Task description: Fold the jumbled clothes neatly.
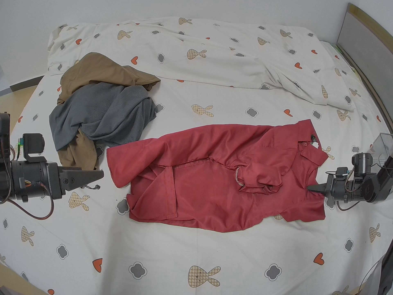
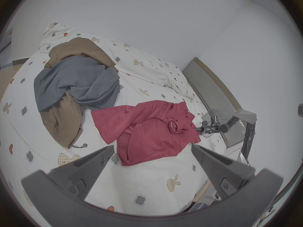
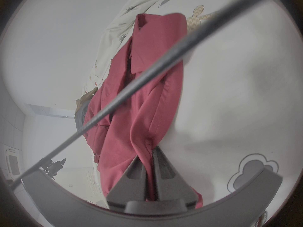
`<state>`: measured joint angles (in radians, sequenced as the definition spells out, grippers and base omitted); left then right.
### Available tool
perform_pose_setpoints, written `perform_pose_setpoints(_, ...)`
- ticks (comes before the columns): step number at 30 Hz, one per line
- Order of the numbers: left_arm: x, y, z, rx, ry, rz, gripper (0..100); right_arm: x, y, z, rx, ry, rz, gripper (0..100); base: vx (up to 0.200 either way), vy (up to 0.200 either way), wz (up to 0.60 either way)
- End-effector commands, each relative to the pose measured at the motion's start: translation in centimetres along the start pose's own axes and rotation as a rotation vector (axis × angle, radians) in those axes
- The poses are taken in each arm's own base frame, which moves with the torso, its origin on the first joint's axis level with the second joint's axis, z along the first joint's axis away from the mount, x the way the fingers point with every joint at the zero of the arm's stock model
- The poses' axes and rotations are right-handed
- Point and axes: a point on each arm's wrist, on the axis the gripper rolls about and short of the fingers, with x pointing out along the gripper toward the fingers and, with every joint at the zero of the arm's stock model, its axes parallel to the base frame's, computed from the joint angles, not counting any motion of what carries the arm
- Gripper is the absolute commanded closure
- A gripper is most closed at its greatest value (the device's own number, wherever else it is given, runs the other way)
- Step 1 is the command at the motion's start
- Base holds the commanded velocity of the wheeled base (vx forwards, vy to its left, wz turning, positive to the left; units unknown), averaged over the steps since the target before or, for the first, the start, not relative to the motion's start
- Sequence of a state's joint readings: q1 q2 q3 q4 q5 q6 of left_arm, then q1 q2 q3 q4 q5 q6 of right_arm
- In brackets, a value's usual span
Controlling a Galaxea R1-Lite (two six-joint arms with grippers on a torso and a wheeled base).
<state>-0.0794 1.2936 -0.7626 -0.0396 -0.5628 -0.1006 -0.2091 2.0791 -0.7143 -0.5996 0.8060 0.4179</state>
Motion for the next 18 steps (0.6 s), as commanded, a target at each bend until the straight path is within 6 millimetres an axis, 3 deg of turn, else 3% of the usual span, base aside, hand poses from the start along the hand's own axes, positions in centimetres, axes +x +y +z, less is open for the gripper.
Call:
perform_pose_setpoints(1, 0.2, 0.1, 0.0, -0.003, 0.005, -0.001, 0, -1.5, 1.0, 0.4, -0.014, -0.036, 0.014, 100, 0.0, 0.0, 0.0)
perform_pose_setpoints(6, 0.2, 0.1, 0.0, -0.004, 0.007, -0.001, 0, -4.8, 3.3, 0.8, -0.017, -0.114, 0.043, 100, 0.0, 0.0, 0.0)
perform_pose_setpoints(8, 0.2, 0.1, 0.0, -0.003, 0.005, -0.001, 0, -7.9, 5.5, 1.0, -0.024, -0.201, 0.058, 100, 0.0, 0.0, 0.0)
perform_pose_setpoints(12, 0.2, 0.0, -0.1, -0.003, 0.007, -0.003, 0, -12.0, 8.5, 0.7, -0.055, -0.304, 0.069, 100, 0.0, 0.0, 0.0)
perform_pose_setpoints(18, 0.2, 0.1, -0.1, -0.005, 0.008, -0.002, 0, -15.5, 11.8, -1.0, -0.072, -0.34, 0.063, 100, 0.0, 0.0, 0.0)
